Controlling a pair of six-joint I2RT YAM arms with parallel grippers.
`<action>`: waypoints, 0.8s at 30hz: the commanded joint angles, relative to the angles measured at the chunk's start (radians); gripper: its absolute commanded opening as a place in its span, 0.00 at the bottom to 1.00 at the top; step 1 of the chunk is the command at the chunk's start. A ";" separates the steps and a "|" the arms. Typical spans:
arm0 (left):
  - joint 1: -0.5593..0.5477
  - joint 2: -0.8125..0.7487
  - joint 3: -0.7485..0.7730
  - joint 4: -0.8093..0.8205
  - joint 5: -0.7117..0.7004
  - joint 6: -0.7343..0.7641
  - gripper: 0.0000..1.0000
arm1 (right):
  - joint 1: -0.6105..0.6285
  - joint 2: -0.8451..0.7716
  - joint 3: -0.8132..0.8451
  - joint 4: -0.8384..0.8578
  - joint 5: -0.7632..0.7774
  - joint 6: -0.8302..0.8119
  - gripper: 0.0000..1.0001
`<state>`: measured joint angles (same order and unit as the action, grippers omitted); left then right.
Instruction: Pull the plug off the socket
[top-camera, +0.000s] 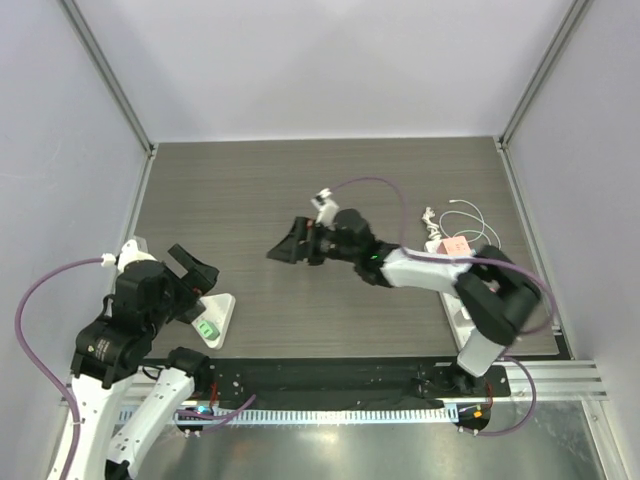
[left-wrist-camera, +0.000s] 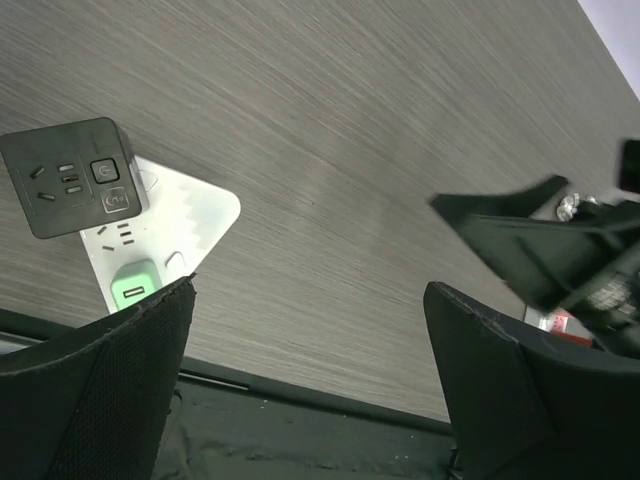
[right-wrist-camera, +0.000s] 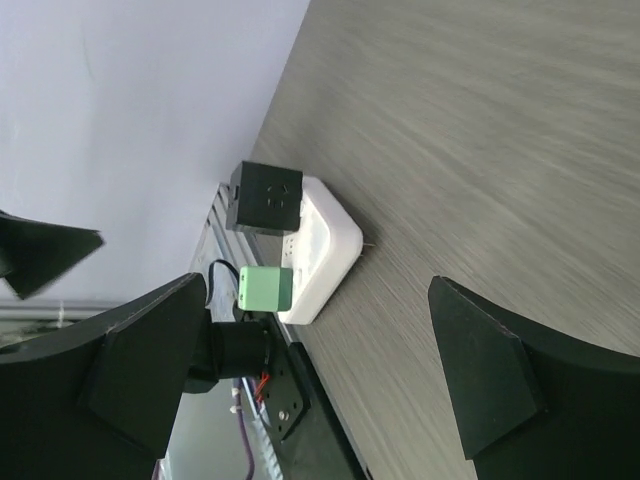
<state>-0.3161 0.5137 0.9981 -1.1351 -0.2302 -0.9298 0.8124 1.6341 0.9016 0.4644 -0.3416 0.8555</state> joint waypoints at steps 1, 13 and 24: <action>0.002 0.005 -0.008 -0.023 -0.026 0.010 0.95 | 0.097 0.168 0.113 0.164 -0.008 -0.010 1.00; -0.067 -0.081 -0.109 -0.111 -0.017 -0.012 0.95 | 0.264 0.466 0.235 0.301 0.113 0.115 0.89; -0.067 -0.227 -0.070 -0.109 -0.084 0.014 0.89 | 0.390 0.672 0.430 0.254 0.260 0.125 0.80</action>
<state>-0.3794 0.2832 0.8761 -1.2407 -0.2535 -0.9638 1.1816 2.2963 1.2957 0.7471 -0.1745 1.0058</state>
